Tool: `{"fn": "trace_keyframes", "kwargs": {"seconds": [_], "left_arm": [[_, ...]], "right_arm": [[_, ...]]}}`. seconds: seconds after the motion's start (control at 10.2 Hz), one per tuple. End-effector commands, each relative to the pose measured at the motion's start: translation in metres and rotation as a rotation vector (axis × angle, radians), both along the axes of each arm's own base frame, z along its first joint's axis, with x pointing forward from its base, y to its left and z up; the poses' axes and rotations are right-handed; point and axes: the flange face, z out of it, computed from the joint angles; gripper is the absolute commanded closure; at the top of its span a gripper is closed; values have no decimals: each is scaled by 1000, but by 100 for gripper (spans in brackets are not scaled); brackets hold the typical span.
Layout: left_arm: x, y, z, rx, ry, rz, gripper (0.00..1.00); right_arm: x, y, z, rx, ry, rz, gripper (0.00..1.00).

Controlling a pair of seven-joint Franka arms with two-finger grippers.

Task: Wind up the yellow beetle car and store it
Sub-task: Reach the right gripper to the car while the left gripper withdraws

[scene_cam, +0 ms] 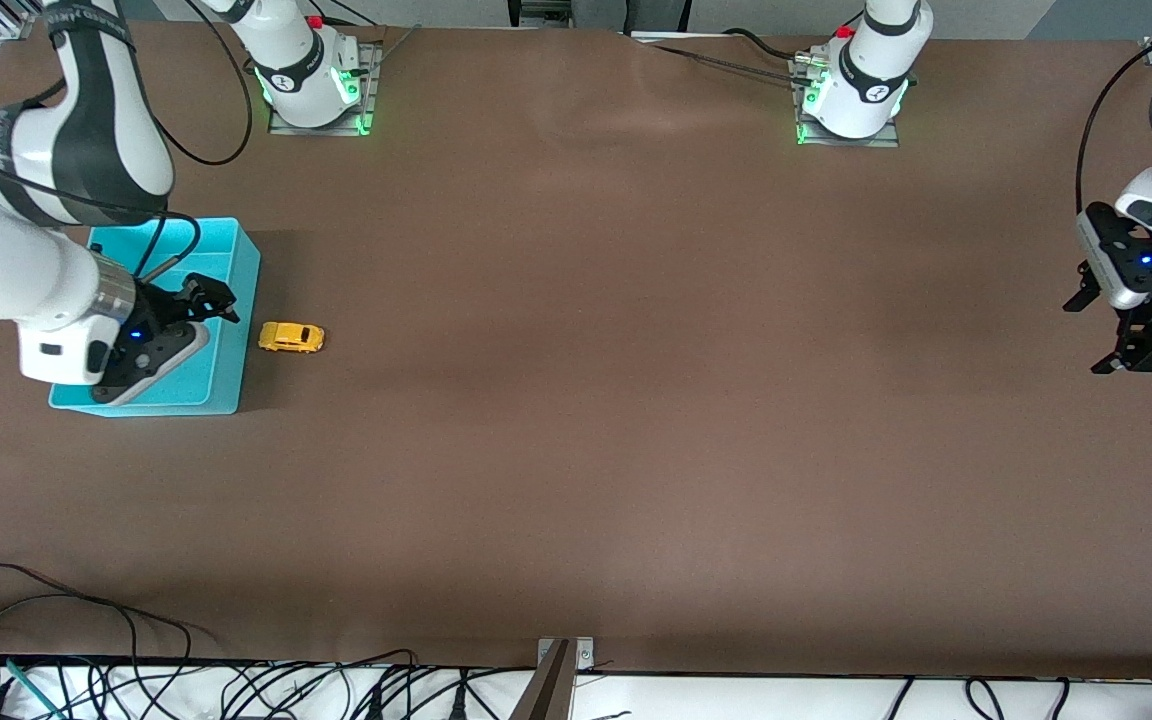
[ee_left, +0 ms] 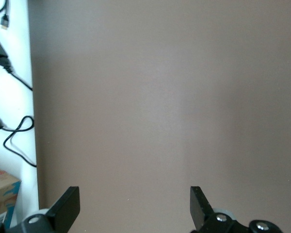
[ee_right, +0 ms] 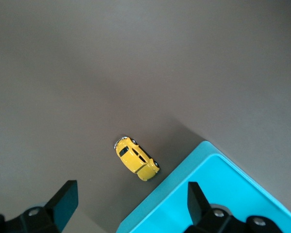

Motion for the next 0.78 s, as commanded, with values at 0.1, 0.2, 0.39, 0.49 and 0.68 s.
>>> {"fn": "trace_keyframes", "kwargs": {"seconds": [0.1, 0.2, 0.39, 0.49, 0.68], "left_arm": [[8, -14, 73, -73, 17, 155, 0], [6, -16, 92, -83, 46, 185, 0], [1, -28, 138, -21, 51, 199, 0], [-2, -36, 151, -3, 72, 231, 0], [-9, -49, 174, 5, 107, 343, 0]], "right_arm": [[-27, -3, -54, 62, 9, 285, 0], [-31, -4, -67, 73, -14, 414, 0], [-40, -7, -89, 73, -32, 551, 0], [-38, -8, -104, 53, -58, 655, 0], [-46, -11, -134, 53, -86, 734, 0]]}}
